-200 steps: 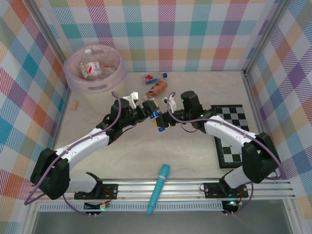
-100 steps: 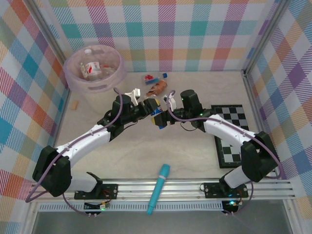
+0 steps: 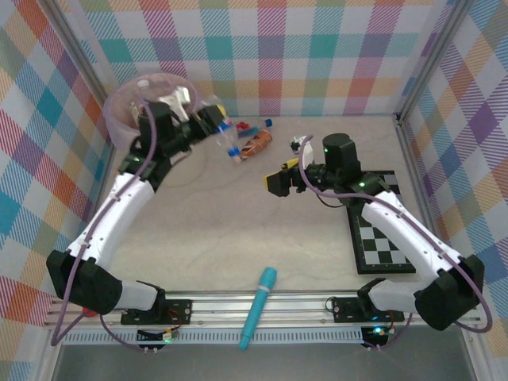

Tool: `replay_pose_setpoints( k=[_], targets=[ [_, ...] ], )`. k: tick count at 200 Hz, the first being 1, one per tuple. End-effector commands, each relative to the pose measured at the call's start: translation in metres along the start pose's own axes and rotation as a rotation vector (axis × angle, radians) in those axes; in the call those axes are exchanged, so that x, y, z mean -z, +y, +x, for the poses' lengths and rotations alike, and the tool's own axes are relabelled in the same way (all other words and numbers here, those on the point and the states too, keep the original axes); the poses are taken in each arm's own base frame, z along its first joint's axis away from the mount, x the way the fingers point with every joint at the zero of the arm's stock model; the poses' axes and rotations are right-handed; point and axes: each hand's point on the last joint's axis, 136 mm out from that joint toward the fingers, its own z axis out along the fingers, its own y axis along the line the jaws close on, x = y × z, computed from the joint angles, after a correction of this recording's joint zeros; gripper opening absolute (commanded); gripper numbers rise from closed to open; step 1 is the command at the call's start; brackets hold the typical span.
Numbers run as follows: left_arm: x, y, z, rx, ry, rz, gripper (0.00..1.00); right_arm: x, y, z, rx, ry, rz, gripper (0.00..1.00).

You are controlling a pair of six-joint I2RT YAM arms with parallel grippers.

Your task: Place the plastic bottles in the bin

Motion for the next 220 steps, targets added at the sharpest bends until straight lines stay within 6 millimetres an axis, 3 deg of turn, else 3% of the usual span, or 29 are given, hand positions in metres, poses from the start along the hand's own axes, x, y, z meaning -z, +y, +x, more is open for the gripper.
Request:
replay_pose_setpoints(
  k=[1, 21, 39, 75, 114, 141, 220],
  targets=[
    [0.018, 0.017, -0.052, -0.056, -0.091, -0.083, 0.51, 0.001, -0.02, 0.041, -0.044, 0.113, 0.093, 0.99],
    [0.038, 0.032, -0.105, -0.048, -0.228, -0.131, 0.5, 0.0, -0.028, 0.063, -0.087, 0.146, 0.113, 1.0],
    [0.056, 0.05, -0.14, -0.054, -0.337, -0.2, 0.48, -0.002, -0.035, 0.079, -0.123, 0.176, 0.133, 1.0],
    [0.066, 0.099, -0.175, -0.162, -0.408, -0.438, 0.46, -0.004, -0.04, 0.093, -0.153, 0.212, 0.151, 0.99],
    [0.043, 0.143, -0.172, -0.246, -0.29, -0.592, 0.46, -0.003, -0.048, 0.099, -0.156, 0.229, 0.191, 0.99],
    [0.025, 0.159, -0.161, -0.258, -0.202, -0.599, 0.46, -0.003, -0.053, 0.106, -0.168, 0.252, 0.214, 0.98],
    [-0.018, 0.197, -0.096, -0.317, 0.181, -0.656, 0.46, 0.001, -0.057, 0.105, -0.167, 0.23, 0.247, 0.98]
  ],
)
